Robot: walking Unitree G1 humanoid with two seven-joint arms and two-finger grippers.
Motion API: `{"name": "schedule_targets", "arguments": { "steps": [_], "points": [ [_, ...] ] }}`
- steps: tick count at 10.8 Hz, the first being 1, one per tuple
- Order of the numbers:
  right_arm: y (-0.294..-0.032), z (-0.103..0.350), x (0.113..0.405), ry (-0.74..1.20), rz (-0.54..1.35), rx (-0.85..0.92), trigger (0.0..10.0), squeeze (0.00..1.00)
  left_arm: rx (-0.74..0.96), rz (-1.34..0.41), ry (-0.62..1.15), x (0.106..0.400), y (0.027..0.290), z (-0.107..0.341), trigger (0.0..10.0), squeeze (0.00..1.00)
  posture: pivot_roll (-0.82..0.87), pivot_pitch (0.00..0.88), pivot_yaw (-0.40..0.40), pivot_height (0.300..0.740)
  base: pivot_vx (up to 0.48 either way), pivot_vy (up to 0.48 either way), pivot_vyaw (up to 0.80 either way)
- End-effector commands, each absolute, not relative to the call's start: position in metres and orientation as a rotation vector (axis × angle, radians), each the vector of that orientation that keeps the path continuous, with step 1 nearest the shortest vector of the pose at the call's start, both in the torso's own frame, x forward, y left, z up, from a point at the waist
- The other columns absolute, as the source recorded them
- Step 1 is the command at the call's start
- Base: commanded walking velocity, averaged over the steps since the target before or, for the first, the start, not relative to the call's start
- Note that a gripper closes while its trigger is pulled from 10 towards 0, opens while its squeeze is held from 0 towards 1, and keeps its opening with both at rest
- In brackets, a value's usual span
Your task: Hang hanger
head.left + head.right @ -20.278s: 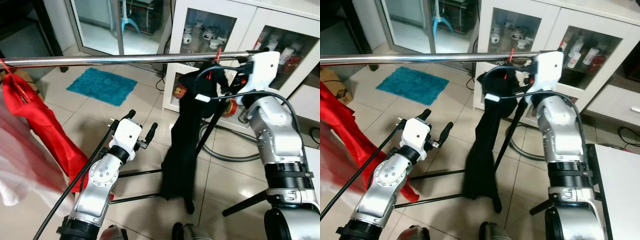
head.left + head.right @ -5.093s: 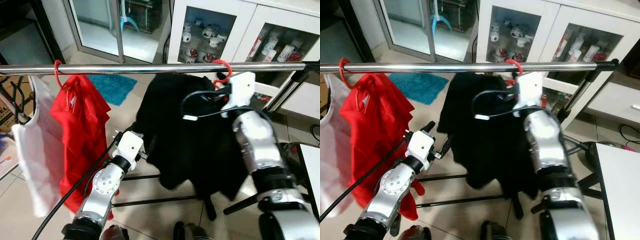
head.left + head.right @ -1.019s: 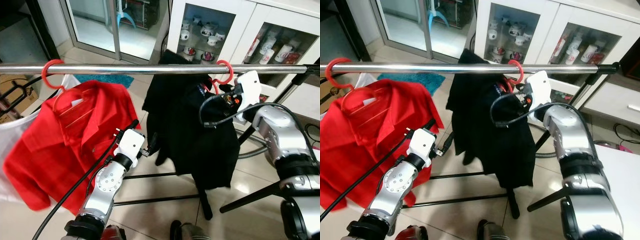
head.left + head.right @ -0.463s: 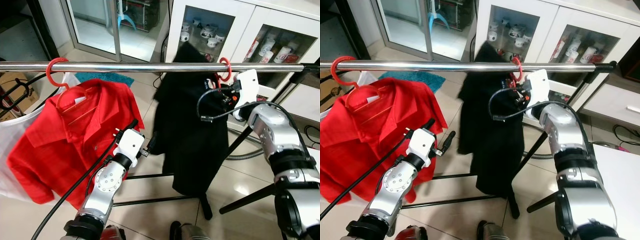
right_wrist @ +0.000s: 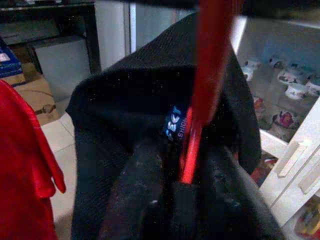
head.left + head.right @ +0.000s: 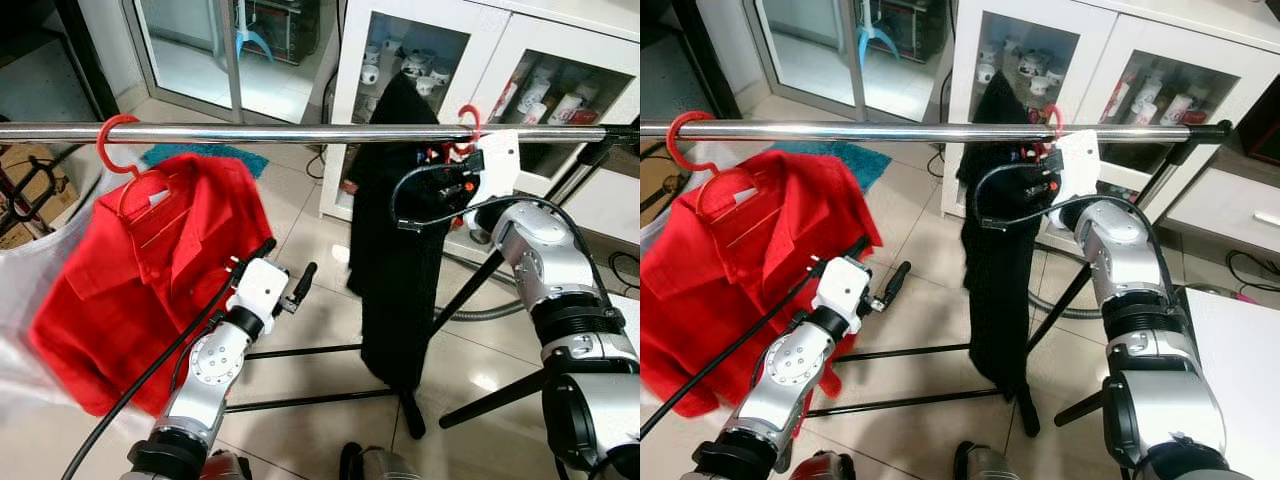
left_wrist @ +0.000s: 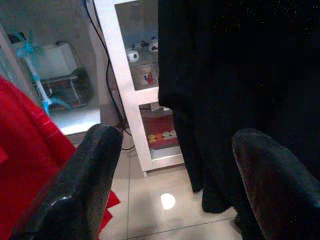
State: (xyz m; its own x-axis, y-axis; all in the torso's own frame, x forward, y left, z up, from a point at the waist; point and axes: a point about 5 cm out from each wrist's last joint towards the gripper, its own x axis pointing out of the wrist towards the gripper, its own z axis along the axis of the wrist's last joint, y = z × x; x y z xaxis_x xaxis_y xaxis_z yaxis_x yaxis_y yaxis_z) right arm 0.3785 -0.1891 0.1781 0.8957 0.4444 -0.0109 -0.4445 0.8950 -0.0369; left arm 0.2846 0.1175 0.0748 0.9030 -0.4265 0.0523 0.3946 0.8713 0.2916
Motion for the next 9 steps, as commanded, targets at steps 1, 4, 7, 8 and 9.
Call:
{"name": "schedule_targets", "arguments": {
  "steps": [1, 4, 7, 8, 9],
  "points": [
    [-0.193, 0.197, 0.378, -0.094, 0.45, -0.05, 0.0, 0.0, 0.28, -0.431, -0.111, 0.283, 0.118, 0.072, 10.0, 0.0, -0.01, 0.093, -0.084, 0.74, 0.0, 0.0, 0.0],
    [-0.201, 0.221, 0.369, -0.204, 0.471, -0.106, 0.0, 0.0, 0.287, -0.432, -0.106, 0.282, 0.12, 0.072, 10.0, 0.0, -0.02, 0.098, -0.08, 0.74, 0.0, 0.0, 0.0],
    [-0.211, 0.235, 0.362, -0.25, 0.461, -0.126, 0.0, 0.0, 0.294, -0.446, -0.105, 0.281, 0.118, 0.071, 10.0, 0.0, -0.03, 0.098, -0.075, 0.74, 0.0, 0.0, 0.0],
    [-0.215, 0.239, 0.362, -0.26, 0.447, -0.124, 0.0, 0.0, 0.295, -0.451, -0.106, 0.281, 0.117, 0.071, 10.0, 0.0, -0.03, 0.097, -0.074, 0.74, 0.0, 0.0, 0.0],
    [-0.218, 0.241, 0.361, -0.263, 0.446, -0.129, 0.0, 0.0, 0.296, -0.453, -0.106, 0.282, 0.117, 0.071, 10.0, 0.0, -0.03, 0.097, -0.074, 0.74, 0.0, 0.0, 0.0]
  ]
}}
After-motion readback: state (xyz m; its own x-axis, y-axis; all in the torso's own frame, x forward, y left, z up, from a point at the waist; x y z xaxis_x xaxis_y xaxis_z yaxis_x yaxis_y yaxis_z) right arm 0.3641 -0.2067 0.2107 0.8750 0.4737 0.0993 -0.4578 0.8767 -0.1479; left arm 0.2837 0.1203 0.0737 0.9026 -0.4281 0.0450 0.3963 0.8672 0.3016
